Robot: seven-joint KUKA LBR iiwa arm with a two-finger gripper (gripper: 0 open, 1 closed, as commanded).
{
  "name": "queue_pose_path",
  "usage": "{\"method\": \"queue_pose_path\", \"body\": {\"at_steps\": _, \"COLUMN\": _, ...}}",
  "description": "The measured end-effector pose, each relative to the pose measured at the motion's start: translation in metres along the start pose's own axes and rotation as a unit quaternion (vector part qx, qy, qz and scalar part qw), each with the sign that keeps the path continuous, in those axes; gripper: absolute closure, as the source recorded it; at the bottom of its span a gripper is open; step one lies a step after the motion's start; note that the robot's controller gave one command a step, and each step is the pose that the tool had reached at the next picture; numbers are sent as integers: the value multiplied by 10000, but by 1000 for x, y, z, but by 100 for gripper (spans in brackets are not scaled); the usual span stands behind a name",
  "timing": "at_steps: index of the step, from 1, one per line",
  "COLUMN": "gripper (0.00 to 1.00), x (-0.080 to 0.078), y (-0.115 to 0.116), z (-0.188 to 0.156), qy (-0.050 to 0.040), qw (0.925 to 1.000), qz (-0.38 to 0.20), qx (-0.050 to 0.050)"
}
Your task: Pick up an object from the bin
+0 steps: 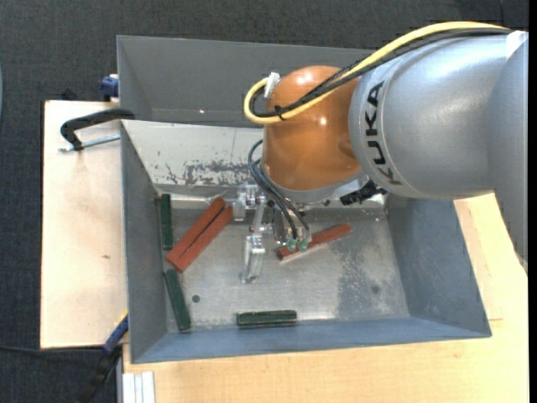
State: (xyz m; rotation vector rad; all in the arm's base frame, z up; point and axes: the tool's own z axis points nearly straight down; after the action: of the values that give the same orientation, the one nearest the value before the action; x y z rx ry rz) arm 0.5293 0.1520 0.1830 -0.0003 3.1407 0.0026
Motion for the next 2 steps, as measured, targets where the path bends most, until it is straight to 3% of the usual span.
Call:
{"method": "queue_pose_path", "body": {"at_steps": 1, "gripper": 0, "x": -15, "y": 19, "z": 31, "qy": -40, "qw": 9972, "qz": -748, "qx": 1}}
{"method": "queue_pose_path", "body": {"at_steps": 2, "gripper": 0, "x": -42, "y": 41, "z": 48, "qy": -13, "qw": 9651, "qz": -2618, "qx": -4}}
